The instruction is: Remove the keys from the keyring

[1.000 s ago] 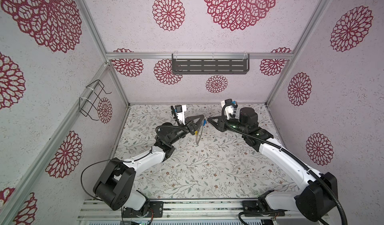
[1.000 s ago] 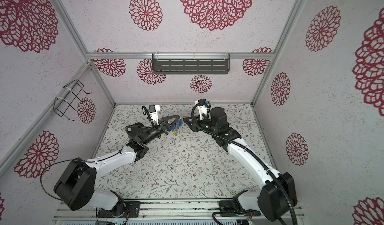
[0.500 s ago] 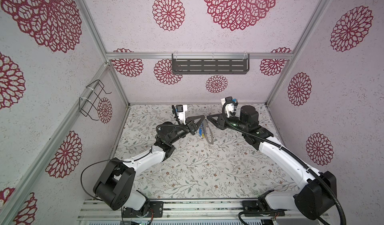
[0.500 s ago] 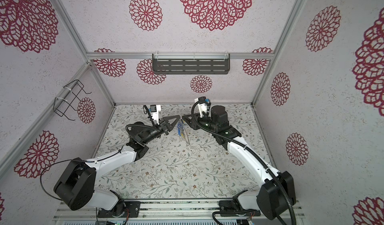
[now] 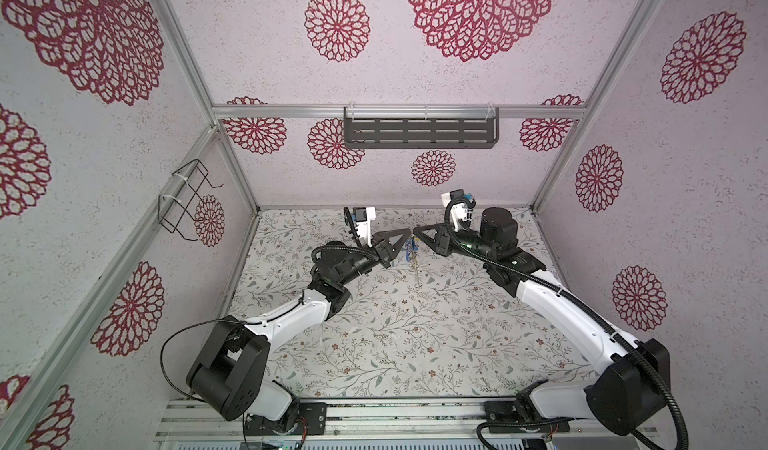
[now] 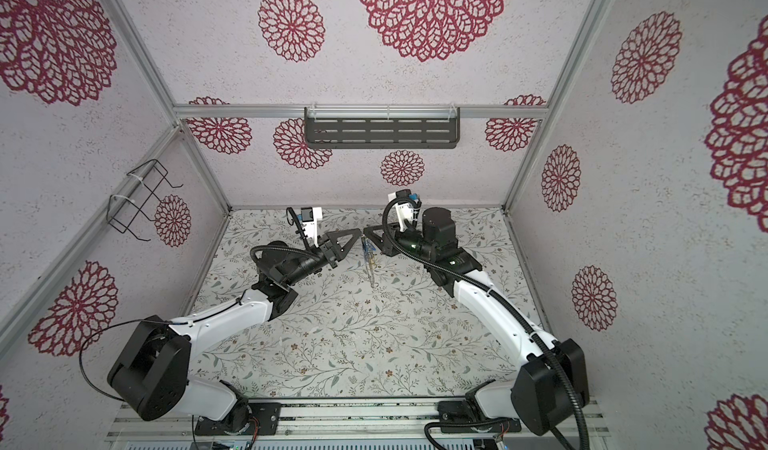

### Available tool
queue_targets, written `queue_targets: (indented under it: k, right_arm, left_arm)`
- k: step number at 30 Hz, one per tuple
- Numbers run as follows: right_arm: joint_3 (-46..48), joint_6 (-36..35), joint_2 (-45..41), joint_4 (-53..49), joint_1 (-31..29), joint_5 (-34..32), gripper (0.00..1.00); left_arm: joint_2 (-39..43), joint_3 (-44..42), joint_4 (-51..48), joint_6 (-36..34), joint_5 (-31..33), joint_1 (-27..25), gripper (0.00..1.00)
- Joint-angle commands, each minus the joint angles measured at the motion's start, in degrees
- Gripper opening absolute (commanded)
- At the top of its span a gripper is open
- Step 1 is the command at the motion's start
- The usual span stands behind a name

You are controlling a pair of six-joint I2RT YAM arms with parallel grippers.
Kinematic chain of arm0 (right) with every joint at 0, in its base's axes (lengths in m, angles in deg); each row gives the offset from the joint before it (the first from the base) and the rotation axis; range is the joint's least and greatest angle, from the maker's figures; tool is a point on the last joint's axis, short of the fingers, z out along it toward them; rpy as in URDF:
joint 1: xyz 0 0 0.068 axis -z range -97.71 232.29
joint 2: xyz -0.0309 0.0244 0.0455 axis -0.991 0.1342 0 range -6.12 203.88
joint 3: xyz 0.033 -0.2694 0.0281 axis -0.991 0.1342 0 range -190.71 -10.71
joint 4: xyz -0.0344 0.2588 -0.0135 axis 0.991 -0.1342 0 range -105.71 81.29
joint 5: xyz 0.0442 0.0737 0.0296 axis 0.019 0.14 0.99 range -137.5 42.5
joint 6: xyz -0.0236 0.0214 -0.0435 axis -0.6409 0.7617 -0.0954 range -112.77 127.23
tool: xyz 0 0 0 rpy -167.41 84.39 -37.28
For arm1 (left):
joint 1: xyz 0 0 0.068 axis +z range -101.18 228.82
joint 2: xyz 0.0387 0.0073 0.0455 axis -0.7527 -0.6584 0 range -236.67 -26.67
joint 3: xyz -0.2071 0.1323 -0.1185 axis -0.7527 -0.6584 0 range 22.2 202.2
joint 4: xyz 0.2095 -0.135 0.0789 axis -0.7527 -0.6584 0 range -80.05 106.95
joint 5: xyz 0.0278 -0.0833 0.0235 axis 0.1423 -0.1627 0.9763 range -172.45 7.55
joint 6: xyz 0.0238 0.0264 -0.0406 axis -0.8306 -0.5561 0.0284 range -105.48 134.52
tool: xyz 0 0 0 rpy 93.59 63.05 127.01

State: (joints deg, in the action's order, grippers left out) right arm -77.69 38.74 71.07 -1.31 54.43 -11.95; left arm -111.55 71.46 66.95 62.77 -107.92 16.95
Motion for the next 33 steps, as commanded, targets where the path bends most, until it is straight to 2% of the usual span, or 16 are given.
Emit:
queue_targets:
  k: [1, 25, 33]
  right_arm:
    - [-1.31, 0.54, -0.54, 2.88, -0.42, 1.8, 0.14]
    - [0.65, 2.68, 0.27, 6.26, -2.12, 3.37, 0.16]
    - [1.26, 3.07, 0.12, 7.11, -2.34, 3.36, 0.1]
  left_arm:
    - [-0.06, 1.96, 2.55, 0.44, -0.82, 0.38, 0.0]
    - [-0.94, 1.85, 6.05, 2.35, -0.27, 0.57, 0.0]
    - [-1.67, 2.0, 7.29, 3.03, -0.27, 0.59, 0.0]
